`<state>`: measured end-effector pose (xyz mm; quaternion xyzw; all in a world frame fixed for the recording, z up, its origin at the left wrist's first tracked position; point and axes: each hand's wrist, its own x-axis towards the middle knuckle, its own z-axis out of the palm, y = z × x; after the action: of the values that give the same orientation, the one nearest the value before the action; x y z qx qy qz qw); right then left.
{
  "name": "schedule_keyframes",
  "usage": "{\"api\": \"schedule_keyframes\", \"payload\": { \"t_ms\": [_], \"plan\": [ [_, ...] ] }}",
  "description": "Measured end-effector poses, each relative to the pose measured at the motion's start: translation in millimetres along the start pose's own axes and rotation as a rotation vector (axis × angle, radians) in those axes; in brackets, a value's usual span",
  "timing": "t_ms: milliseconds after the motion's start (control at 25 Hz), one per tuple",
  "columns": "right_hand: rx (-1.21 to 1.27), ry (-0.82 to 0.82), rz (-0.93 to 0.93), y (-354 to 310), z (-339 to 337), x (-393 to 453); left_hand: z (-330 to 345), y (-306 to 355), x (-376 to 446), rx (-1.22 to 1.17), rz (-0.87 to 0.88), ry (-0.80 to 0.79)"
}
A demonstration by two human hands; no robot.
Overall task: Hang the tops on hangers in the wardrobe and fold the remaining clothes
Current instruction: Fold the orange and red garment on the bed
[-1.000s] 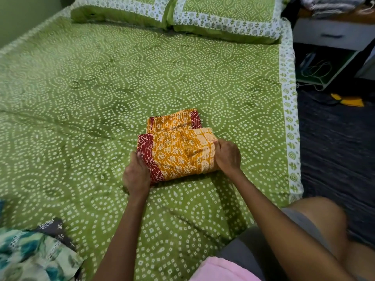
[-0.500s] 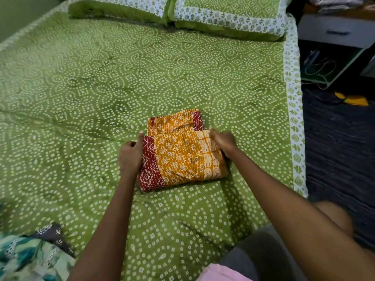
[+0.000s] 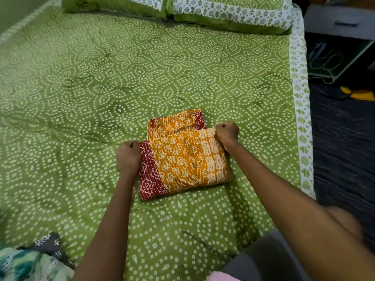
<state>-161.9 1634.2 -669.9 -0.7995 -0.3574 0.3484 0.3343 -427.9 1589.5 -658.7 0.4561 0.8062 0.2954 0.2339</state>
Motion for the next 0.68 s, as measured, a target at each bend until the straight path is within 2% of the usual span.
{"api": "schedule_keyframes", "payload": {
  "t_ms": [200, 320, 360, 520, 600, 680],
  "plan": [
    [-0.016, 0.007, 0.068, 15.4, 5.3, -7.3, 2.7, -14.5, 1.6, -0.239, -0.3, -0.096],
    [-0.093, -0.09, 0.02, 7.9, -10.3, -4.7, -8.7, -8.0, 19.2, -0.009, -0.229, -0.193],
    [-0.079, -0.164, 0.024, 6.0, -17.7, -6.3, -11.8, -6.3, 20.8, 0.005, -0.215, -0.246],
    [0.063, -0.657, 0.229, 15.3, -42.8, -31.0, -26.1, -1.9, -22.5, -0.286, -0.331, -0.679],
    [0.134, -0.787, 0.307, 34.8, -52.1, -38.6, -35.4, -8.0, -43.1, -0.269, -0.365, -0.804],
    [0.101, -0.802, 0.297, 49.9, -57.3, -50.2, -42.1, -17.5, -57.8, -0.176, -0.34, -0.87]
  ]
}}
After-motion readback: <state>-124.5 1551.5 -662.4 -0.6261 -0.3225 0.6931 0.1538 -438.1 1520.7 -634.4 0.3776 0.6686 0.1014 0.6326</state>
